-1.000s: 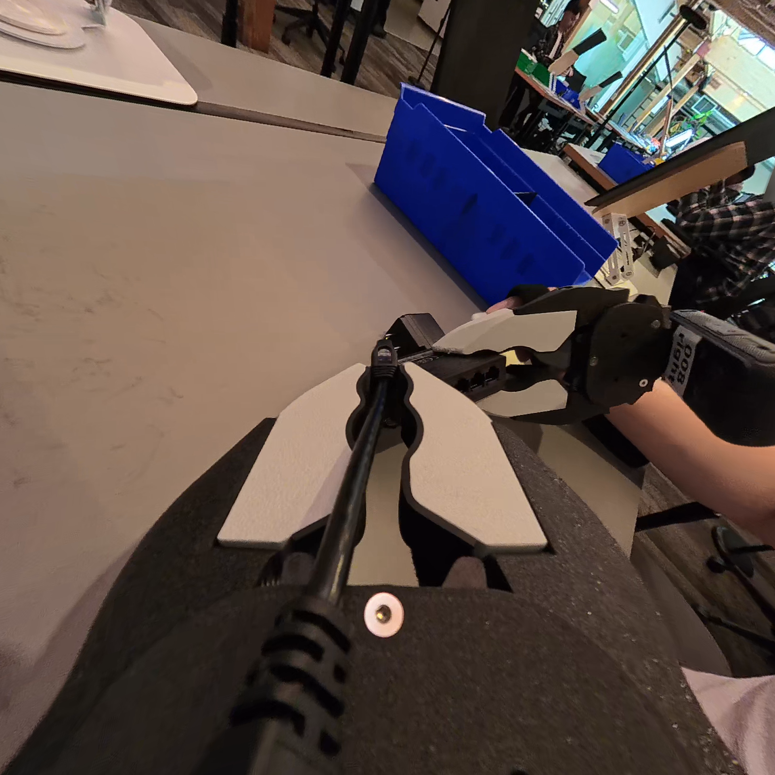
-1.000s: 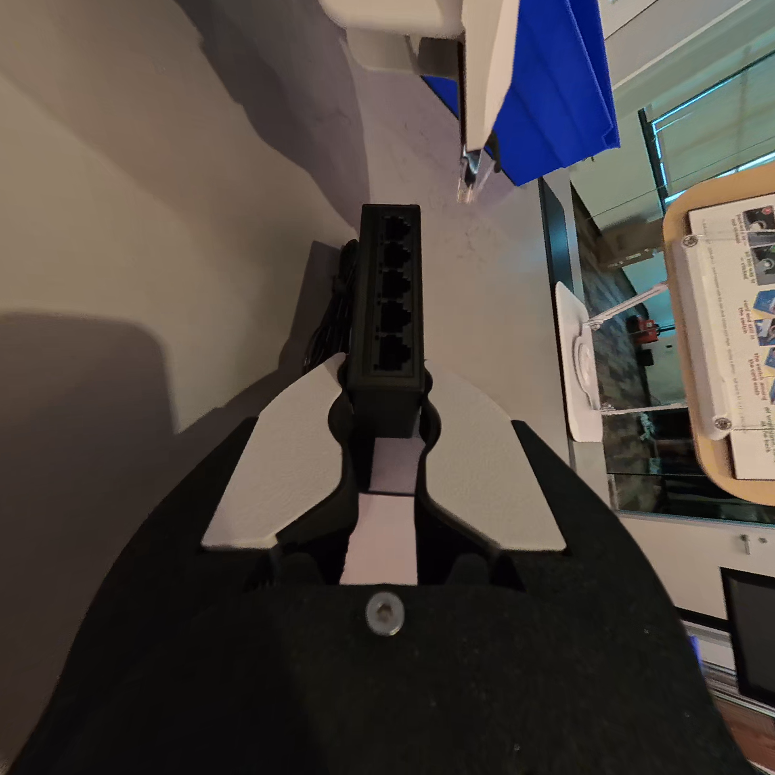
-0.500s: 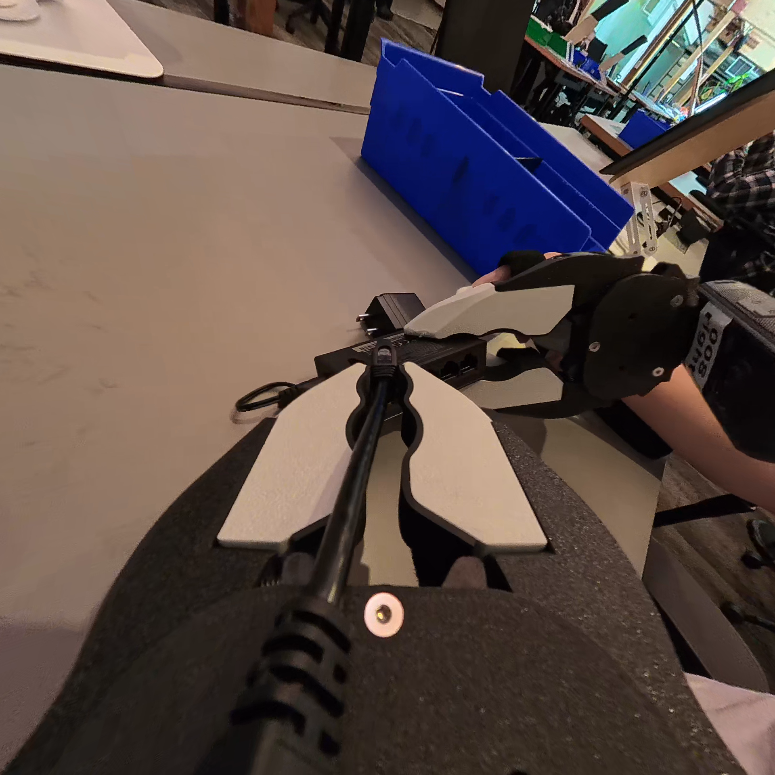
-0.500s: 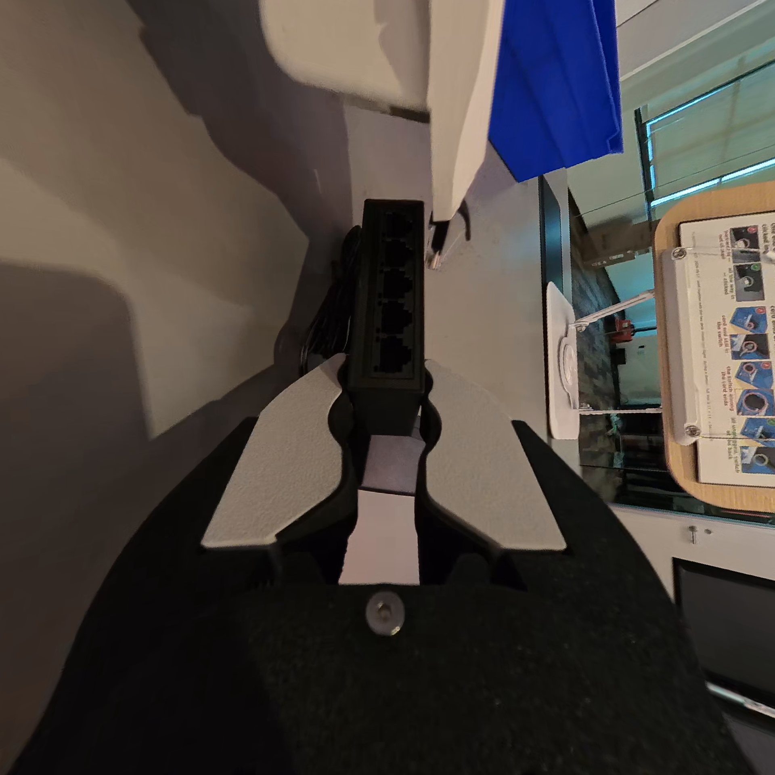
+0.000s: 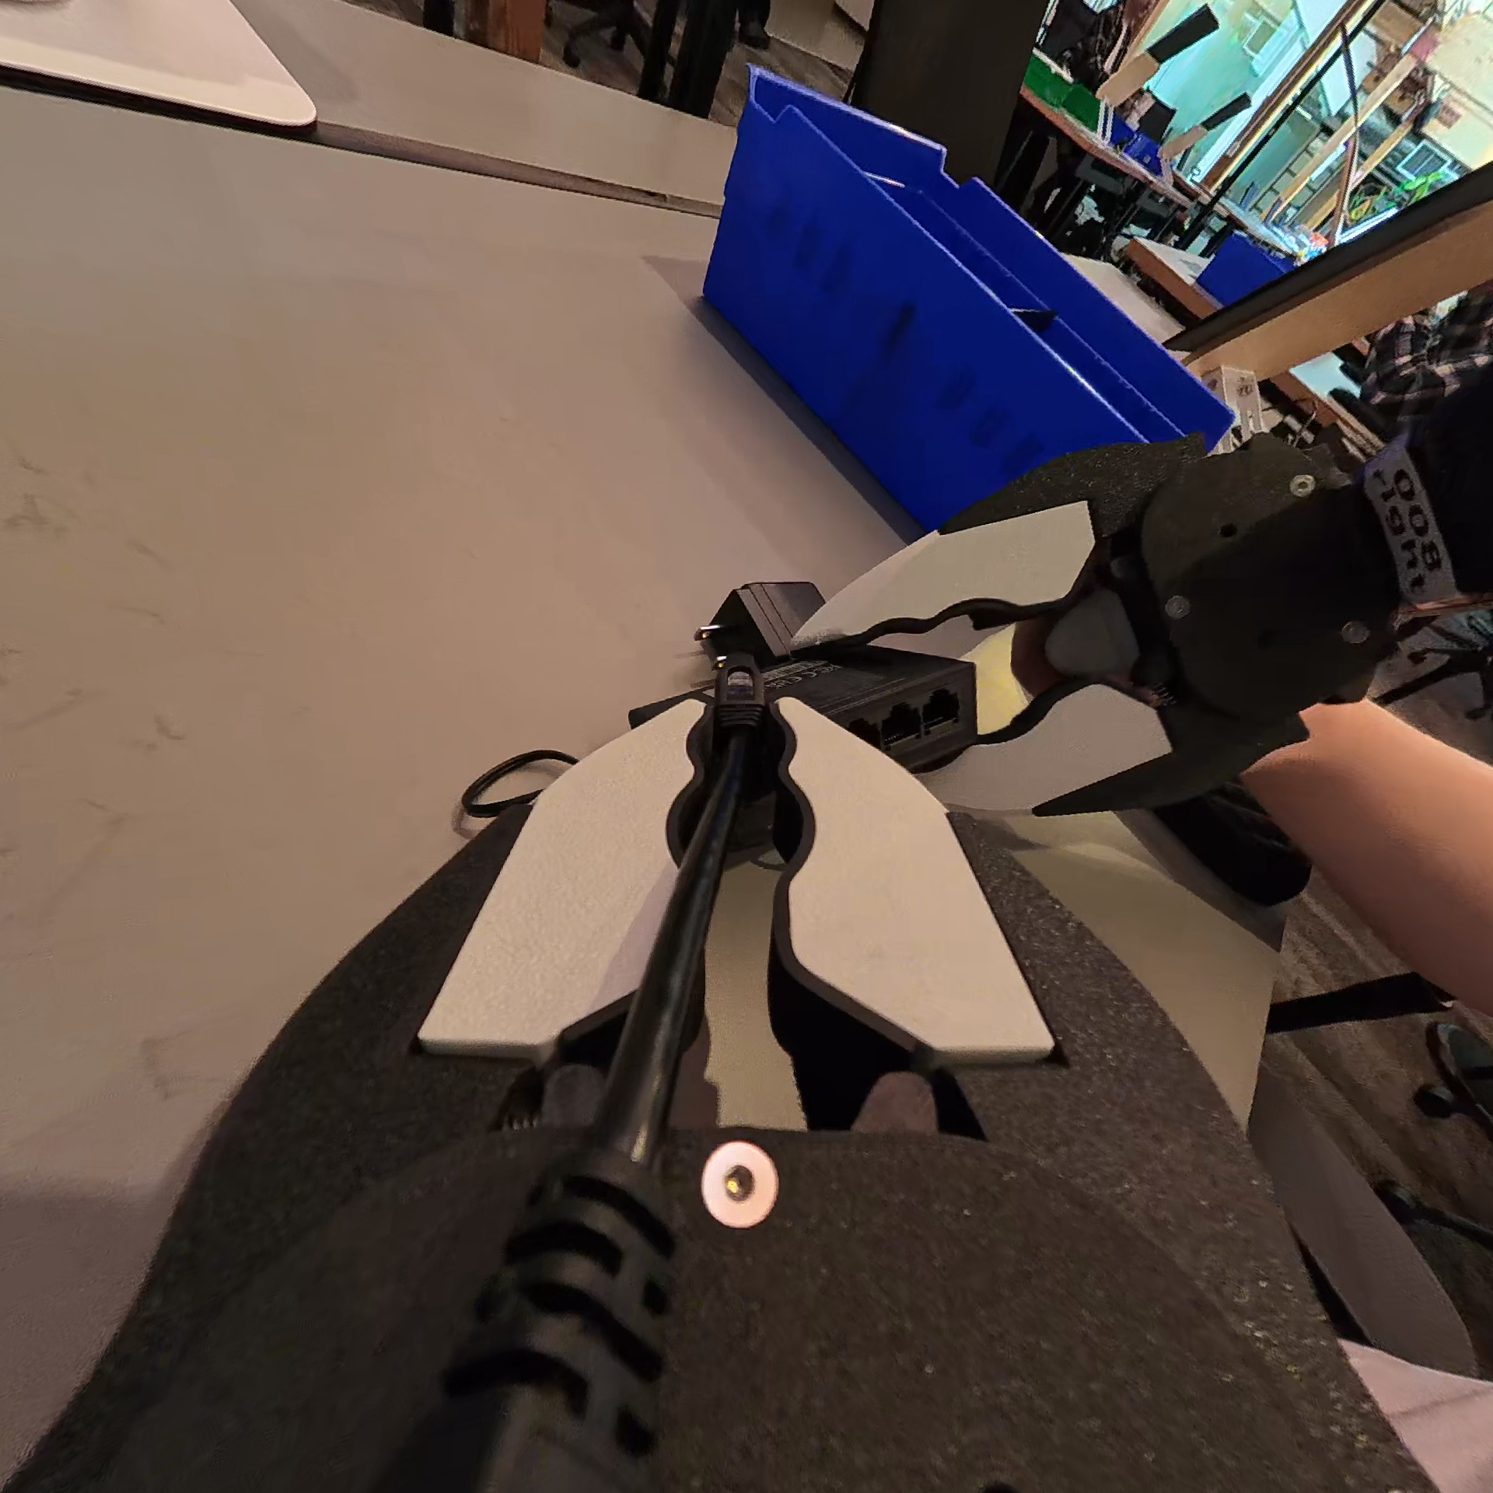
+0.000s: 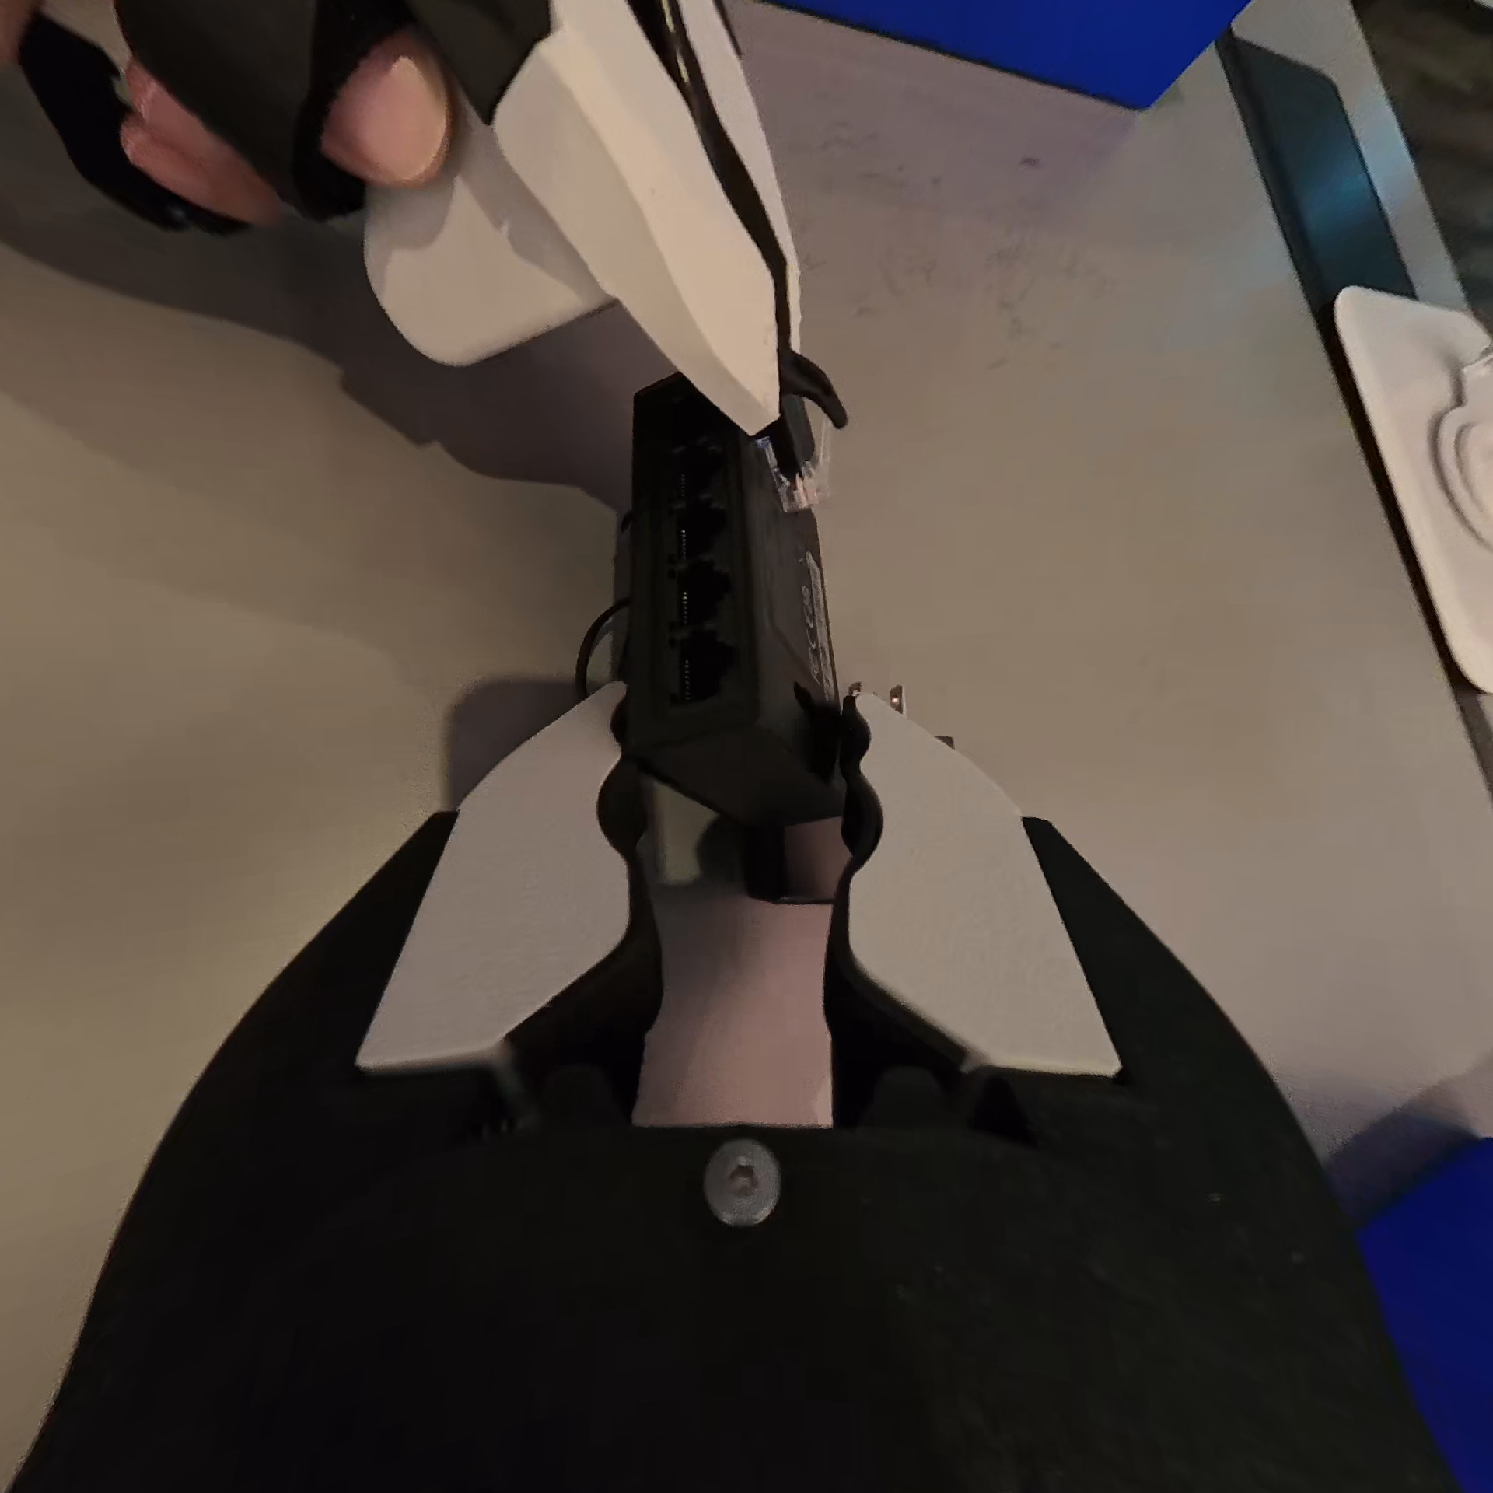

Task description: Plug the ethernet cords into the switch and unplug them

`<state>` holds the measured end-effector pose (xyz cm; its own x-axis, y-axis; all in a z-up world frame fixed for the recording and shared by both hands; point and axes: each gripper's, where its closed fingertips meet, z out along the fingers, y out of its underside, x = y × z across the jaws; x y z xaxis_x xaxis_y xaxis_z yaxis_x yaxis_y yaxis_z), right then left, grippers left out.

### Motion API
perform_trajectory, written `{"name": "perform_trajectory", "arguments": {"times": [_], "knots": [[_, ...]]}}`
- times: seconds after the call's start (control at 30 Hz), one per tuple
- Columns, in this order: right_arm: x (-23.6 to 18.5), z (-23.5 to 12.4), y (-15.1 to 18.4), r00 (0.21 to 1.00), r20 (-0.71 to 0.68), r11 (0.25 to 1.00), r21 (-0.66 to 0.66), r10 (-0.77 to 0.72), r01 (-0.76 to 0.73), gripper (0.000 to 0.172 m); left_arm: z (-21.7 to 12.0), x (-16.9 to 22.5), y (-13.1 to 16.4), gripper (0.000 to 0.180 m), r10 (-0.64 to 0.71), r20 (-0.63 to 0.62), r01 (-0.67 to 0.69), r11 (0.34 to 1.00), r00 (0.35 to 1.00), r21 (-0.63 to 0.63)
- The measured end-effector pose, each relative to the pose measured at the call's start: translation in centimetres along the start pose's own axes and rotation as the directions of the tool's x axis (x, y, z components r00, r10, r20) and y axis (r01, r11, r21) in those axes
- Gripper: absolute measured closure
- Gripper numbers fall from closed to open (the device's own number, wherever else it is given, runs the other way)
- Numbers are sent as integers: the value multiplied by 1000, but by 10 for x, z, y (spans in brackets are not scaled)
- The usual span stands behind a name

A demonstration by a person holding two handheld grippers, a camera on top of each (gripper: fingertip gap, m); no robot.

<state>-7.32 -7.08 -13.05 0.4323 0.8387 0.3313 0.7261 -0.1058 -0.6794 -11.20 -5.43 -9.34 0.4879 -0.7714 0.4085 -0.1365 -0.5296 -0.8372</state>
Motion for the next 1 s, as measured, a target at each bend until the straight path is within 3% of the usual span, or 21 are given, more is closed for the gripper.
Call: {"name": "perform_trajectory", "arguments": {"times": [0.27,0.43,0.6,0.8,1.0], "knots": [[-6,-2,3,978,47,979,-6,203,-202,118,0,0,1,170,-7,5,7,1000,1000,20],[-12,-4,2,941,91,945,-5,327,-328,103,1,0,6,170,-8,14,8,1000,1000,17],[-16,-7,-6,889,134,896,20,438,-444,107,5,4,12,169,-5,9,5,1000,1000,7],[-15,-6,-2,924,36,925,-7,380,-380,109,6,5,12,169,1,6,-1,1000,1000,3],[-15,-2,-3,923,77,926,-19,377,-377,109,7,5,12,170,1,7,-1,1000,1000,4]]}}
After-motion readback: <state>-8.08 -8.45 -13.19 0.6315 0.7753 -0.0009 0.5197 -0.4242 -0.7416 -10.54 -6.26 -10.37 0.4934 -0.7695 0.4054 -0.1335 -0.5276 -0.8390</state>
